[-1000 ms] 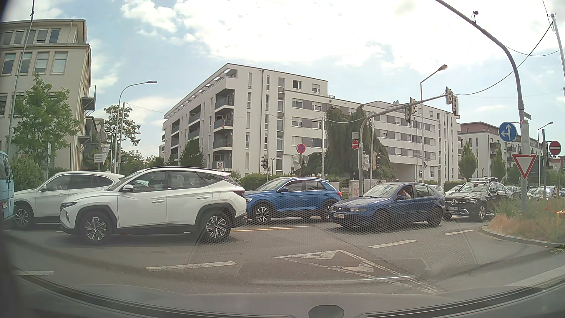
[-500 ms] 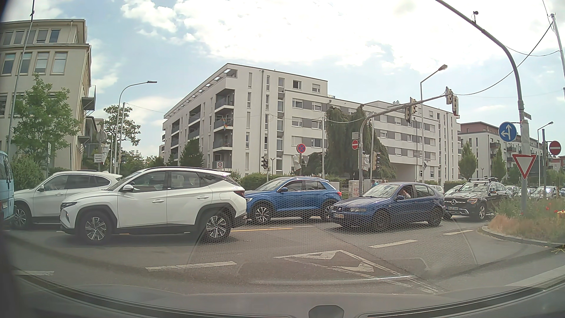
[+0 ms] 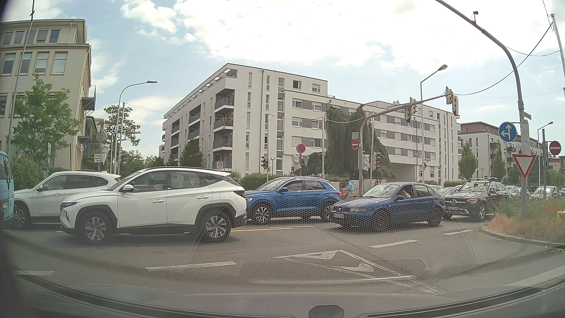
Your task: Follow the waypoints while adhering to traffic rules and regulations
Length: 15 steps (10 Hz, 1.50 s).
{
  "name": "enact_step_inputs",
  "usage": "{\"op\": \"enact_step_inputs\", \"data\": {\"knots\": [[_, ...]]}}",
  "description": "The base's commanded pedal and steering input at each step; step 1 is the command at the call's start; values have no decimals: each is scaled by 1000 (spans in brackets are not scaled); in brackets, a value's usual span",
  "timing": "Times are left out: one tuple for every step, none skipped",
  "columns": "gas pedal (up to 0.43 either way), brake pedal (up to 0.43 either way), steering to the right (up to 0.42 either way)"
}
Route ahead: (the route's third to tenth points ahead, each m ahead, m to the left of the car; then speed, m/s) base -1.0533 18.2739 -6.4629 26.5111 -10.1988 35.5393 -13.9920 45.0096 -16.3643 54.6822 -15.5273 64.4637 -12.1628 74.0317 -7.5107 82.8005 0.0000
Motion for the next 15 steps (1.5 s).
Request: {"op": "enact_step_inputs", "data": {"knots": [[0,335,-883],[0,335,-883],[0,341,-883],[0,335,-883],[0,335,-883],[0,335,-883],[0,335,-883],[0,335,-883],[0,335,-883],[0,335,-883],[0,335,-883],[0,335,-883],[0,341,-883],[0,335,-883],[0,335,-883]]}}
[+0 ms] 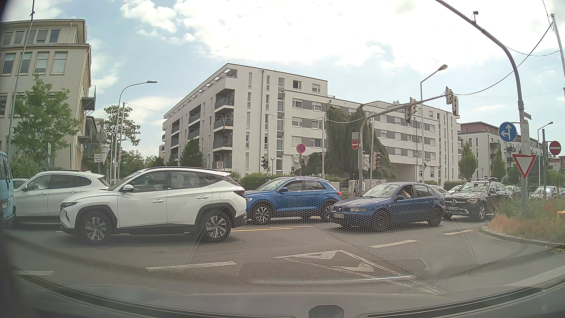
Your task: Follow the waypoints while adhering to traffic rules and regulations
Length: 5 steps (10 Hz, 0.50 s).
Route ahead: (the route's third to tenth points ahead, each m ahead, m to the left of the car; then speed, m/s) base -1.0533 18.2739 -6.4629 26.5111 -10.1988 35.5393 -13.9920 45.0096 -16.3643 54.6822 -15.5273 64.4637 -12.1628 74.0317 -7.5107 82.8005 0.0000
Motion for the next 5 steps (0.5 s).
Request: {"op": "enact_step_inputs", "data": {"knots": [[0,335,-883],[0,335,-883],[0,341,-883],[0,335,-883],[0,341,-883]]}}
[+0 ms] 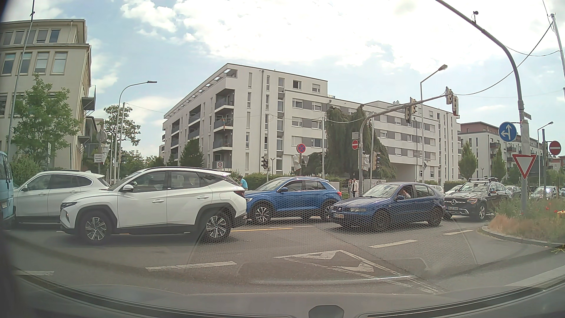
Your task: Follow the waypoints while adhering to traffic rules and regulations
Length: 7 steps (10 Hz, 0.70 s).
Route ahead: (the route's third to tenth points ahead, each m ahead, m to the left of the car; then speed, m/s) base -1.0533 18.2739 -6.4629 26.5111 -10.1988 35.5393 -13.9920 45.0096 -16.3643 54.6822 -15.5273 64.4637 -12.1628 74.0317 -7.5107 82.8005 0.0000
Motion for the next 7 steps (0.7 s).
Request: {"op": "enact_step_inputs", "data": {"knots": [[0,335,-883],[0,335,-883],[0,335,-883],[0,335,-883],[0,341,-883],[0,335,-883],[0,335,-883]]}}
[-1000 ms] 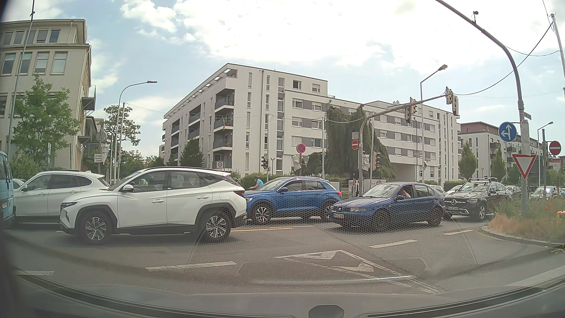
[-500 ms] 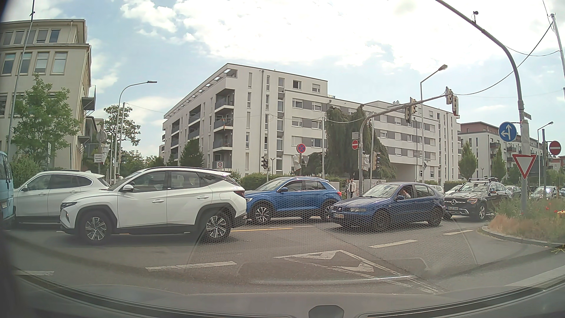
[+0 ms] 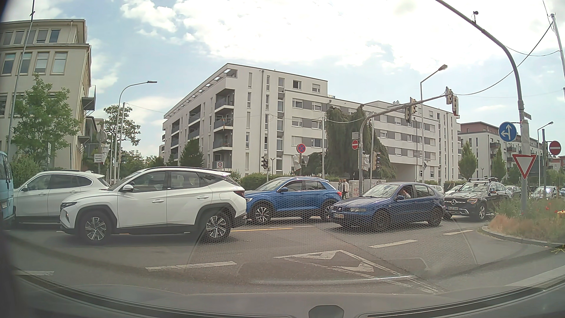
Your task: Follow the waypoints while adhering to traffic rules and regulations
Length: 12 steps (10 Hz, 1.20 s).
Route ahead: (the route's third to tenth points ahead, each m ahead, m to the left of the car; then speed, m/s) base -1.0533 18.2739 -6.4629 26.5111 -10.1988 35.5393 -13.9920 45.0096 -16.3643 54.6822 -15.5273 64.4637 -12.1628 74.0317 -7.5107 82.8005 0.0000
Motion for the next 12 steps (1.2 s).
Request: {"op": "enact_step_inputs", "data": {"knots": [[0,335,-883],[0,335,-883],[0,335,-883],[0,335,-883],[0,335,-883],[0,335,-883],[0,335,-883],[0,335,-883],[0,335,-883],[0,335,-883],[0,335,-883],[0,341,-883]]}}
